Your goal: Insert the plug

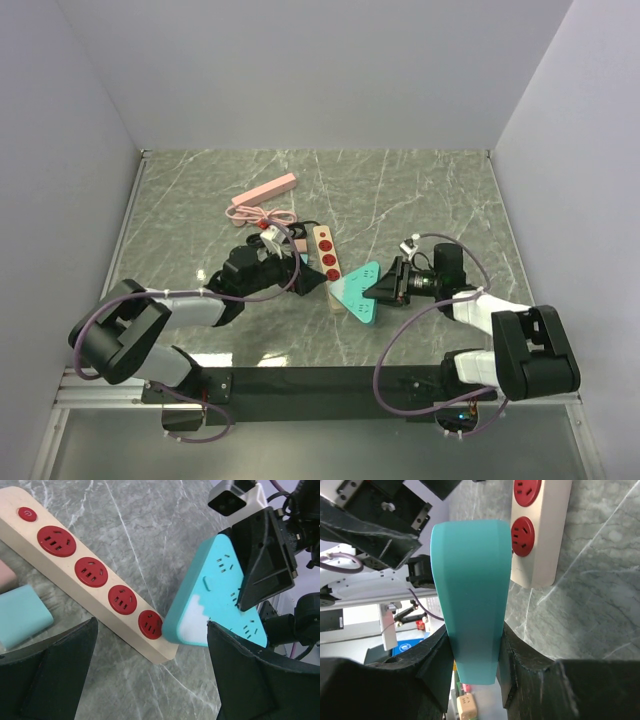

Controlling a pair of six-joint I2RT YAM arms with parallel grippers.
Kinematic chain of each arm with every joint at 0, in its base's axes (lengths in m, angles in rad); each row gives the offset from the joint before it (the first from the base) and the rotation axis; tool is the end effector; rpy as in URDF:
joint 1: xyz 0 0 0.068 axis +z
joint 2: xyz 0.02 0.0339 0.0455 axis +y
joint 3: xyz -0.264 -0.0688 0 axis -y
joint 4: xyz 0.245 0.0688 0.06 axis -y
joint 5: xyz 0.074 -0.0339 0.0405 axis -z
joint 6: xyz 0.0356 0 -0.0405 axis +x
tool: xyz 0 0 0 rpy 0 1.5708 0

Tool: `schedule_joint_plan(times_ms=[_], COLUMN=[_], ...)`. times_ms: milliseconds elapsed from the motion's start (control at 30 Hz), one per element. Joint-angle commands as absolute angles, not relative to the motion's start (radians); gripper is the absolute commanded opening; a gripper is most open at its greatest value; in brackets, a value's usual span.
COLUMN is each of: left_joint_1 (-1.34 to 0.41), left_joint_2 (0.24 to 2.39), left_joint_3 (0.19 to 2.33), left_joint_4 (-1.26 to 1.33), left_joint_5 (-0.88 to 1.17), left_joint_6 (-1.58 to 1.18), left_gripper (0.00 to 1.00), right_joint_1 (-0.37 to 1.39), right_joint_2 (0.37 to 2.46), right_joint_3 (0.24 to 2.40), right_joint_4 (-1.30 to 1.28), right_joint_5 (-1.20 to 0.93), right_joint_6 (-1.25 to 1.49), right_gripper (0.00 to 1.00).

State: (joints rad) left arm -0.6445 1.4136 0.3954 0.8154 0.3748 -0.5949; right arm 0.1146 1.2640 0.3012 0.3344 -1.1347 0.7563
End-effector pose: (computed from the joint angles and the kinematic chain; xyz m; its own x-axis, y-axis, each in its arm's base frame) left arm 0.2026 -0.1686 0.1756 -0.6073 -0.1959 -0.7699 0.6102 0.5055 -0.6100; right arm 0.1965 0.0551 0.1460 -0.9578 0.1815 -0.2228 -0.1642 0.2904 0.9427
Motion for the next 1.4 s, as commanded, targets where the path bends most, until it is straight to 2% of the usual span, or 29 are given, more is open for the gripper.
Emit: schedule_joint_plan(times_ms=[0, 467, 867, 1367], left_joint_1=[-0.650, -0.658, -0.663, -0.669], left_joint_2=[1.416, 1.440, 1.463, 1.568], left_joint_3=[0.426, 0.431, 0.454, 0.485], left_joint_4=[0.867, 0.861, 0.807, 0.861], left_joint_5=[0.420, 0.463, 0.488, 0.511], left_joint_6=[-0.577, -0.568, -0.526, -0.571], left_gripper=[0.96, 0.96, 0.96, 0.94], right_joint_1=[0.132, 0.152, 0.178, 0.178], right_joint_2=[1.292, 1.416, 1.397, 1.427], right_joint_3=[0.344, 0.413, 0.413, 0.448], right_joint_4=[0.356, 0.411, 0.330, 0.315], right_joint_5=[-1.141, -1.147, -1.137, -1.137], right_joint_6=[0.726, 0.718, 0.669, 0.657], right_gripper=[0.00, 0.00, 0.00, 0.00])
